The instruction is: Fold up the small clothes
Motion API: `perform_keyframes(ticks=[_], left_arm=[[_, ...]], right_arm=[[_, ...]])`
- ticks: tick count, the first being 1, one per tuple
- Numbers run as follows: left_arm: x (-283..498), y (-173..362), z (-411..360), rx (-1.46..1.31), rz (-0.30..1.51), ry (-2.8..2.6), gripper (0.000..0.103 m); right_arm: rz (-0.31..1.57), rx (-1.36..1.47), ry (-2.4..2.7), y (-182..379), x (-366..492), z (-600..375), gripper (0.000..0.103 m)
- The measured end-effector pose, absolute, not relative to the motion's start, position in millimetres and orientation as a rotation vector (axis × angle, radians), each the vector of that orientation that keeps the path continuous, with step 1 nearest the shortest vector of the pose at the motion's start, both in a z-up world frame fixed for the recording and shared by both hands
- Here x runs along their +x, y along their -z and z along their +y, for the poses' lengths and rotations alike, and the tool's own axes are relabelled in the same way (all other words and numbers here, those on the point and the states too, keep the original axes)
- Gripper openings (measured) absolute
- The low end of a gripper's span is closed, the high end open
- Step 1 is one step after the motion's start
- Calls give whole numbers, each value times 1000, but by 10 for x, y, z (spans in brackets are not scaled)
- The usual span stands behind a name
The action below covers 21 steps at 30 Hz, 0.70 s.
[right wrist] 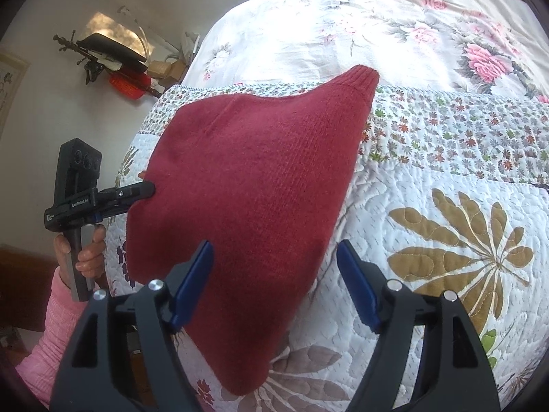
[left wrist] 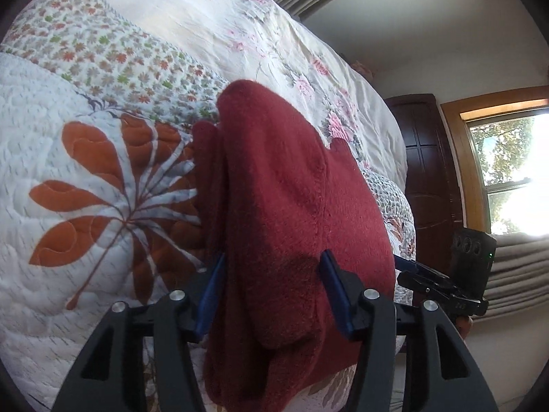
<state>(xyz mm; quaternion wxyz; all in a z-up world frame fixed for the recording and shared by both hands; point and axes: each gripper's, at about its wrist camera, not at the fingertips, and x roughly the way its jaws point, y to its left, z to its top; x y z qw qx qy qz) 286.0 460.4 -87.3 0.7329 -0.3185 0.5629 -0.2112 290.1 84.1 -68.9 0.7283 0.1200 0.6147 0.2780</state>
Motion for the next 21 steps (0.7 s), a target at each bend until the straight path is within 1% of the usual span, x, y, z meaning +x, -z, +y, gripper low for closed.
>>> perform_keyframes(ticks=[1, 3, 5, 10, 13, 16, 17, 18, 19, 20, 21], left_arm=[[2893, 902, 4578, -705, 1244, 476, 58], [2954, 969, 4546, -733, 1254, 499, 64], [3012, 1044, 4497, -778, 1263, 533, 68], [3011, 1003, 4321, -772, 1247, 612, 68], [3036, 1082, 4310, -740, 1271, 617, 67], [3061, 1226, 4422, -839, 1281, 634, 68], [3064, 1244, 4432, -865, 1280, 637, 69], [3059, 1235, 4420, -861, 1275, 639, 67], [3043, 1209, 4393, -839, 1269, 630, 62], [3029, 1185, 4360, -805, 1270, 612, 46], [3018, 1167, 4309, -768, 1274, 593, 38]], right_arm=[[1359, 266, -614, 713, 2909, 849, 75], [1373, 283, -618, 766, 2927, 861, 76], [1389, 305, -629, 833, 2949, 884, 77], [1417, 336, -641, 1009, 2997, 958, 82], [1432, 391, -668, 1113, 3013, 983, 86], [1432, 426, -672, 1168, 3035, 1002, 85], [1428, 423, -670, 1159, 3032, 1011, 82], [1422, 415, -667, 1138, 3023, 1019, 75], [1413, 404, -666, 1106, 3007, 1018, 70], [1400, 395, -666, 1061, 2986, 1022, 62], [1384, 388, -666, 1009, 2969, 1027, 55]])
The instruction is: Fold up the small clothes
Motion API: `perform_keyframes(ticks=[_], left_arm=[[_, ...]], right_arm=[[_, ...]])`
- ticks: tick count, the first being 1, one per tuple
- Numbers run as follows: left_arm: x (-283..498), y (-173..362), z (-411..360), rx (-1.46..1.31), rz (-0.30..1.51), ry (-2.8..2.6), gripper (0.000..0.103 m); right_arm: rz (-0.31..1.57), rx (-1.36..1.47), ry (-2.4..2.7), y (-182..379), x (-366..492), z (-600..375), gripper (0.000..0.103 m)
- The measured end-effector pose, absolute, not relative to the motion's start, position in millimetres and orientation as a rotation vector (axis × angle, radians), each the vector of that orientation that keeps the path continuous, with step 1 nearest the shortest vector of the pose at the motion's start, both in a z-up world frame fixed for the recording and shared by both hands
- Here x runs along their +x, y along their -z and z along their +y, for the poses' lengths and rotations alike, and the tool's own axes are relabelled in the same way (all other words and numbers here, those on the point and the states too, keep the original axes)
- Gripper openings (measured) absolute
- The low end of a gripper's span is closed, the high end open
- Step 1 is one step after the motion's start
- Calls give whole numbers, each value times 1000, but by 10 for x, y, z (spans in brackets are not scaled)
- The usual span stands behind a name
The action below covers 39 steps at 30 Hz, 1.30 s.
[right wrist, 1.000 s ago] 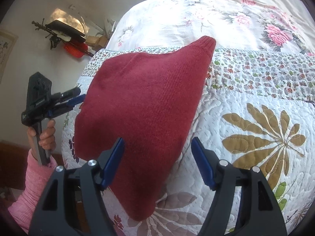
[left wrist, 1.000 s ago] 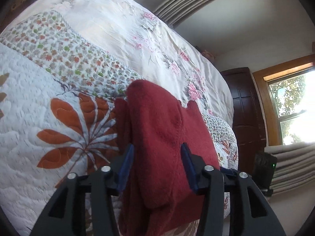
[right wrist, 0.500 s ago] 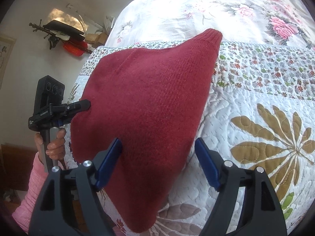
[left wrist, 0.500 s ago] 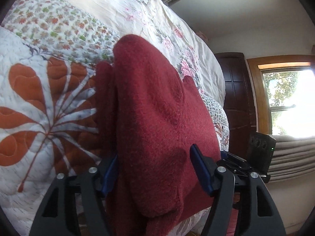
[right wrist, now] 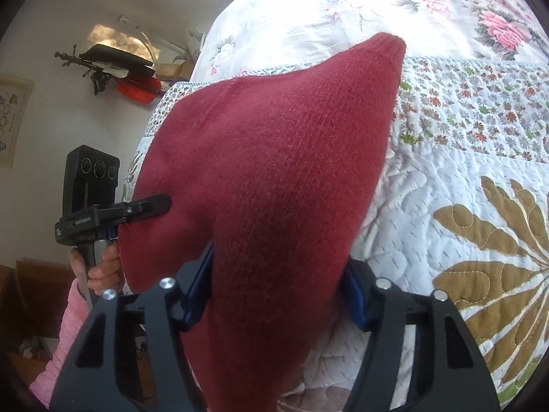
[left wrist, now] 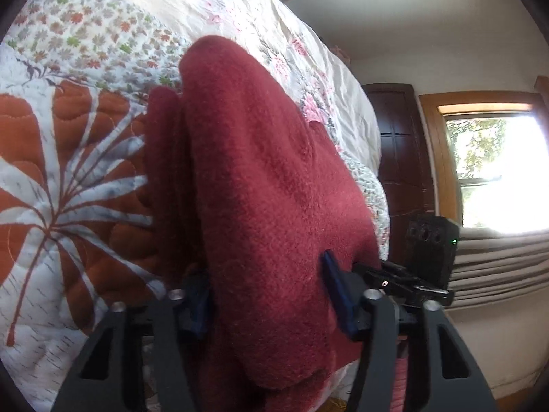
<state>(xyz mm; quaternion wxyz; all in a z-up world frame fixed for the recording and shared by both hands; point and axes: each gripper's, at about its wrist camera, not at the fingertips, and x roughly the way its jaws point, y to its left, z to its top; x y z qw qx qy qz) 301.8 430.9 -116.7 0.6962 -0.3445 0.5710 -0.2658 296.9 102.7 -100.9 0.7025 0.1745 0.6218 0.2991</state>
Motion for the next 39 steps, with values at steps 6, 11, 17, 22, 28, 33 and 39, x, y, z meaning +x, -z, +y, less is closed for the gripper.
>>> perform_keyframes(ticks=[6, 11, 17, 22, 28, 33, 39], left_arm=[[2888, 1002, 4260, -814, 1209, 592, 27], [2695, 712, 4154, -817, 1142, 653, 27], [2578, 374, 3720, -798, 1112, 738, 26], [2495, 213, 3253, -761, 1110, 803, 26], [2601, 441, 2694, -601, 1192, 782, 31], [2574, 487, 2580, -486, 1211, 659, 53], [2385, 353, 2870, -406, 1143, 566, 76]], right_arm=[[1279, 327, -689, 714, 2781, 1036, 47], [1230, 335, -719, 451, 2653, 783, 47], [1177, 313, -713, 76, 2385, 304, 47], [1178, 333, -674, -36, 2095, -180, 47], [1246, 383, -591, 311, 1998, -539, 47], [1262, 395, -592, 571, 1941, -559, 48], [1264, 374, -608, 559, 1979, -538, 49]])
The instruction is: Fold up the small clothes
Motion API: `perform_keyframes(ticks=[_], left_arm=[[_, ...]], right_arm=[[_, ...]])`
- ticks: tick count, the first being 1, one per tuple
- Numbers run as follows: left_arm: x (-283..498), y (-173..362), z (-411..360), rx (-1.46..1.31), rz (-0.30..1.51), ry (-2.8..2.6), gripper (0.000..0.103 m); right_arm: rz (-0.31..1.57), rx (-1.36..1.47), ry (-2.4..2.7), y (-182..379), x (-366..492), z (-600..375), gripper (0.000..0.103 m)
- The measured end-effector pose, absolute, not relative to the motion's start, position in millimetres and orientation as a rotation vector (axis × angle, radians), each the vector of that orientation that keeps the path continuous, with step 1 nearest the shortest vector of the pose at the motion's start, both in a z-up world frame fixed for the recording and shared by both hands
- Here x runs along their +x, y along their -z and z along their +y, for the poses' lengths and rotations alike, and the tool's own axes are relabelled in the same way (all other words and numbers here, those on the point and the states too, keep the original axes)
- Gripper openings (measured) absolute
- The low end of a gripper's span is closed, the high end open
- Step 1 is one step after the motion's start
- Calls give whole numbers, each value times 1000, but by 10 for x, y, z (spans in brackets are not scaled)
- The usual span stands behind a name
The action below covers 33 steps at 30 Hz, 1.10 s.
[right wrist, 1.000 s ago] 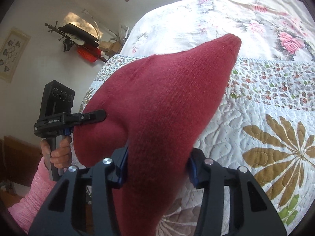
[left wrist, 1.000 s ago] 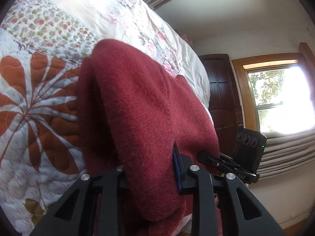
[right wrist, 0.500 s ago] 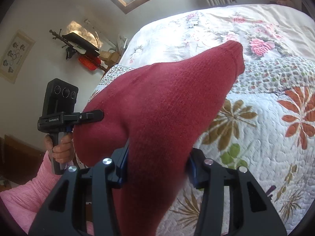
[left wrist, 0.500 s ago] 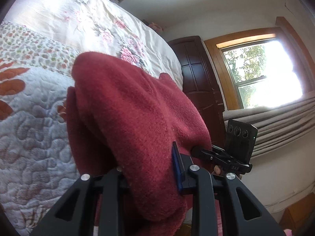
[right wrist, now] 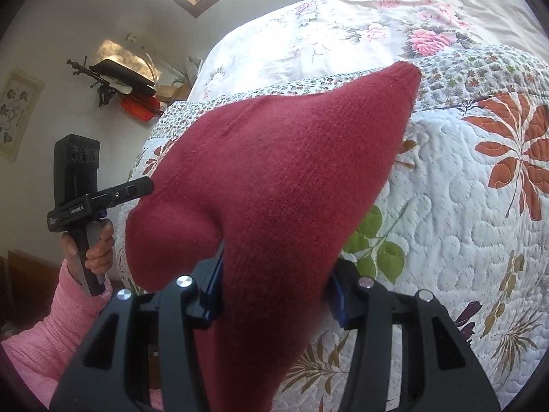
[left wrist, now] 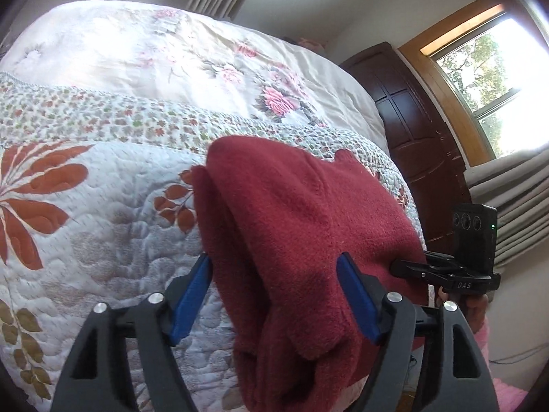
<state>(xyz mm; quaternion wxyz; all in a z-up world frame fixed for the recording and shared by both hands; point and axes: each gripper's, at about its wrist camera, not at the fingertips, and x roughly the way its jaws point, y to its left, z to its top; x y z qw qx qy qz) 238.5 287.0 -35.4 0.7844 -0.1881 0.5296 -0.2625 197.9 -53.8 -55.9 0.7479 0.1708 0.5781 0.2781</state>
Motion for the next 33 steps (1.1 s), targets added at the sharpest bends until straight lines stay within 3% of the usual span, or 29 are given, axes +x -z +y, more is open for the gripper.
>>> perform_keyframes(ticks=[8, 14, 16, 17, 20, 24, 33], left_arm=[[2447, 881, 3049, -606, 1246, 642, 85], [2515, 1172, 2976, -750, 1281, 698, 87], [2509, 1168, 2900, -756, 1274, 727, 74], [2495, 1155, 2852, -757, 1270, 737, 57], [2468, 1065, 2778, -728, 1249, 728, 45], [2393, 865, 2769, -747, 1201, 722, 38], [2089, 408, 2406, -738, 1090, 757, 37]], right_arm=[[1279, 365, -613, 558, 2053, -493, 50], [1283, 384, -604, 635, 2017, -547, 51], [1283, 385, -602, 645, 2013, -555, 51], [1283, 385, -600, 642, 2010, -554, 51], [1277, 388, -600, 621, 1993, -558, 51], [1251, 401, -613, 545, 1967, -617, 49], [1177, 364, -627, 189, 1858, -1063, 50]])
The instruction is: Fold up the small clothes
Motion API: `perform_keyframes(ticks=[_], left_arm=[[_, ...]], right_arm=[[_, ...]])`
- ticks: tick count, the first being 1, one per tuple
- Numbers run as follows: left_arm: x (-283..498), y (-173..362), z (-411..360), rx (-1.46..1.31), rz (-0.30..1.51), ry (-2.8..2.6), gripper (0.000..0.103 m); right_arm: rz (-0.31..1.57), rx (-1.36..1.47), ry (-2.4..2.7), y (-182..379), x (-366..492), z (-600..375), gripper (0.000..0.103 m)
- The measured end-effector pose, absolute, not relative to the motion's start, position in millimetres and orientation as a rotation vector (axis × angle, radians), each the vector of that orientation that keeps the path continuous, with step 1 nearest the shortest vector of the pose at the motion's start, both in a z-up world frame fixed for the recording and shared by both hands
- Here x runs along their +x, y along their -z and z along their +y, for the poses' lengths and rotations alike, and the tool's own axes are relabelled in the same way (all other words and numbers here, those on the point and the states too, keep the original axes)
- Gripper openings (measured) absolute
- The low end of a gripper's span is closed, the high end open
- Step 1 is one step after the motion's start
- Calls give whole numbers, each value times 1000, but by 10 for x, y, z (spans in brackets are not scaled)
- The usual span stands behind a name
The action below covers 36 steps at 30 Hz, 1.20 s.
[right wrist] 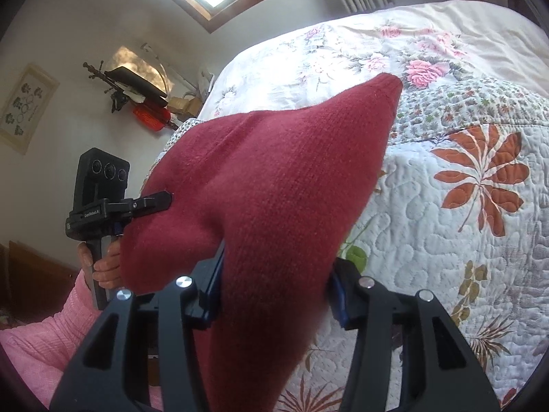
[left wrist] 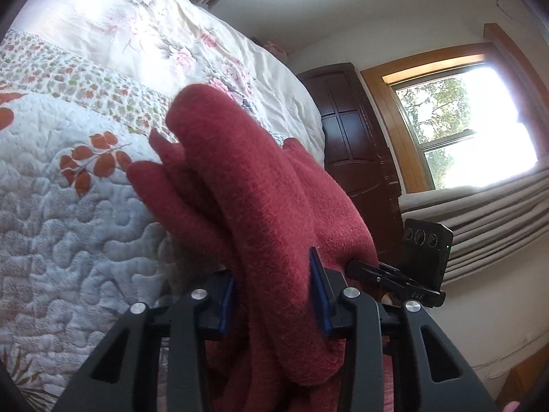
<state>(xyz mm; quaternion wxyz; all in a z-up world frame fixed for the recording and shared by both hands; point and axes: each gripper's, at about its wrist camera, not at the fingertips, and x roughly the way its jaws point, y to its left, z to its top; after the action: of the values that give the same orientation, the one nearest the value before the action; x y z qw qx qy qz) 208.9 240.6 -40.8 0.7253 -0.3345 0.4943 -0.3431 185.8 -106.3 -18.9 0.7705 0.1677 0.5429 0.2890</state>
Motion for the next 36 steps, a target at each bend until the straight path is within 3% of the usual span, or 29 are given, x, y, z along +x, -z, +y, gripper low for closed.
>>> perform_keyframes(ticks=[4, 6, 9, 16, 22, 23, 25, 26, 27, 30, 36], left_arm=[[2116, 622, 2192, -613, 1095, 678, 38], [2171, 884, 2140, -562, 1135, 601, 40], [2173, 1051, 2203, -686, 1131, 583, 43], [1772, 603, 2152, -556, 1056, 422, 49], [1264, 266, 1965, -330, 986, 362, 63], [1228, 313, 1923, -315, 1002, 362, 63], [1216, 440, 1927, -309, 1040, 346, 63], [1231, 543, 1931, -323, 1073, 332, 62], [1233, 608, 1940, -348, 1094, 337, 62], [1221, 774, 2006, -438, 1119, 338, 59], [1048, 765, 1856, -448, 1106, 353, 53]], right_arm=[[1274, 360, -577, 678, 1902, -1102, 51], [1327, 348, -549, 994, 1896, -1048, 58], [1270, 419, -584, 1023, 1837, -1138, 59], [1195, 391, -619, 670, 1497, -1331, 76], [1274, 526, -660, 892, 1121, -1467, 77], [1289, 547, -673, 969, 1080, -1462, 75], [1325, 569, -697, 1099, 1052, -1415, 58], [1348, 589, -714, 1153, 1047, -1386, 40], [1357, 603, -718, 1163, 1044, -1374, 31], [1344, 611, -728, 1038, 1042, -1448, 22], [1330, 454, -661, 798, 1045, -1515, 20]])
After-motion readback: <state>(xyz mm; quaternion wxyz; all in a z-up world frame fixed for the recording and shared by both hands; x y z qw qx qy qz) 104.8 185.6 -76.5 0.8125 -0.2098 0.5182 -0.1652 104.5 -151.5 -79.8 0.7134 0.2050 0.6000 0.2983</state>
